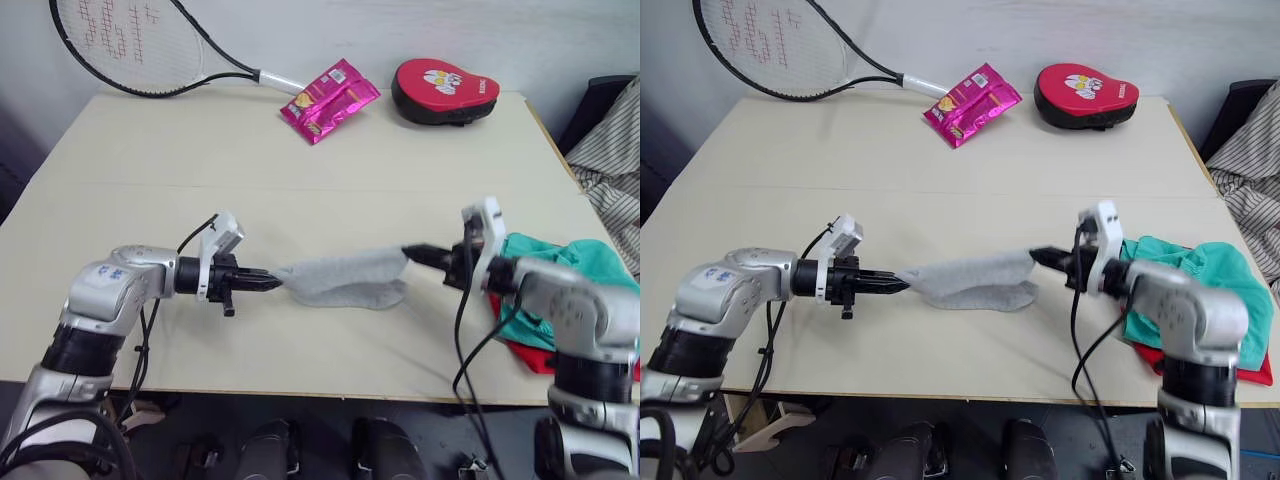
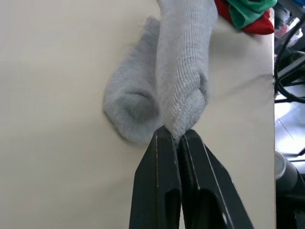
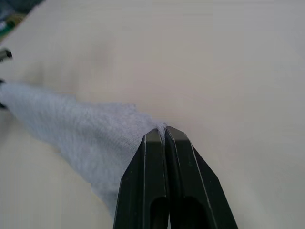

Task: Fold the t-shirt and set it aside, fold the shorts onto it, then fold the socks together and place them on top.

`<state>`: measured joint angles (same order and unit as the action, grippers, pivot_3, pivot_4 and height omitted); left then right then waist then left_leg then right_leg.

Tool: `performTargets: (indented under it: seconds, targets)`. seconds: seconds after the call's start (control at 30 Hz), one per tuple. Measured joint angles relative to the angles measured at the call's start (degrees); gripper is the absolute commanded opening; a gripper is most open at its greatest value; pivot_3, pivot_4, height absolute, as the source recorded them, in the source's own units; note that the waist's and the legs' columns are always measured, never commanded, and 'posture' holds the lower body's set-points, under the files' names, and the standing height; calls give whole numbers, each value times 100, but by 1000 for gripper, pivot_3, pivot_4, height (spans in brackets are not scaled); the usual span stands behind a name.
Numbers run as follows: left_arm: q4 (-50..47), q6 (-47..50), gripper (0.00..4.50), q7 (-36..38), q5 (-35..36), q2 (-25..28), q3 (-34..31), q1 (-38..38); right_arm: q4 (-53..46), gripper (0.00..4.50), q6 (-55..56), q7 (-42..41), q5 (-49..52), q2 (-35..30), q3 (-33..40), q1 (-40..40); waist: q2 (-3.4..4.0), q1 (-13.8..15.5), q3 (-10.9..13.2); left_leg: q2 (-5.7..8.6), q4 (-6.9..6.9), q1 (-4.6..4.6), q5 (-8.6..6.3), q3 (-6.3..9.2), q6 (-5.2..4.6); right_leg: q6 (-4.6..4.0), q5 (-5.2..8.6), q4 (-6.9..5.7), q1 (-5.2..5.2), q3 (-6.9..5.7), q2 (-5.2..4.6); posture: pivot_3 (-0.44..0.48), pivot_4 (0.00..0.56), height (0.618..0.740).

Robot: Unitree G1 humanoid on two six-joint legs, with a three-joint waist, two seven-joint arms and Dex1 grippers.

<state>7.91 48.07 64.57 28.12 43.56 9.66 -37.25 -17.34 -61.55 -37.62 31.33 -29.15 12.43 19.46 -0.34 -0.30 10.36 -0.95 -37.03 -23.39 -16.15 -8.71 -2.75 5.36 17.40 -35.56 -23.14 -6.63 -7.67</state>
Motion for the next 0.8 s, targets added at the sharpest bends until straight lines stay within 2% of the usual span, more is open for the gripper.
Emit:
performTargets:
  seconds: [0.07, 0.27, 0.53, 0.8]
  targets:
    - [384, -134, 0, 182, -156, -93, 161, -250, -219, 21, 290, 144, -103, 6, -88, -251, -2, -11, 1, 0, -3, -16, 21, -15, -35, 0, 0, -18, -28, 14, 4, 0, 150, 740]
    - [694, -250, 0, 486, -379, -291, 381, -386, -510, 21, 1105, 378, -209, 215, -144, -711, -4, -14, 2, -8, -11, -16, 24, -27, -40, 0, 0, -29, -34, 23, 16, 0, 150, 740]
    - [818, -252, 0, 429, -543, -570, 420, -379, -504, 21, 1436, 537, -225, 265, -167, -741, -5, 1, 3, -8, -18, -15, 26, -26, -43, 0, 0, -31, -34, 28, 9, 0, 150, 740]
    - [905, -422, 0, 378, -748, -735, 420, -380, -244, 21, 1940, 583, -575, 229, -542, -795, -6, 2, 3, -7, -20, -15, 27, -26, -44, 1, 0, -32, -34, 27, 11, 0, 150, 740]
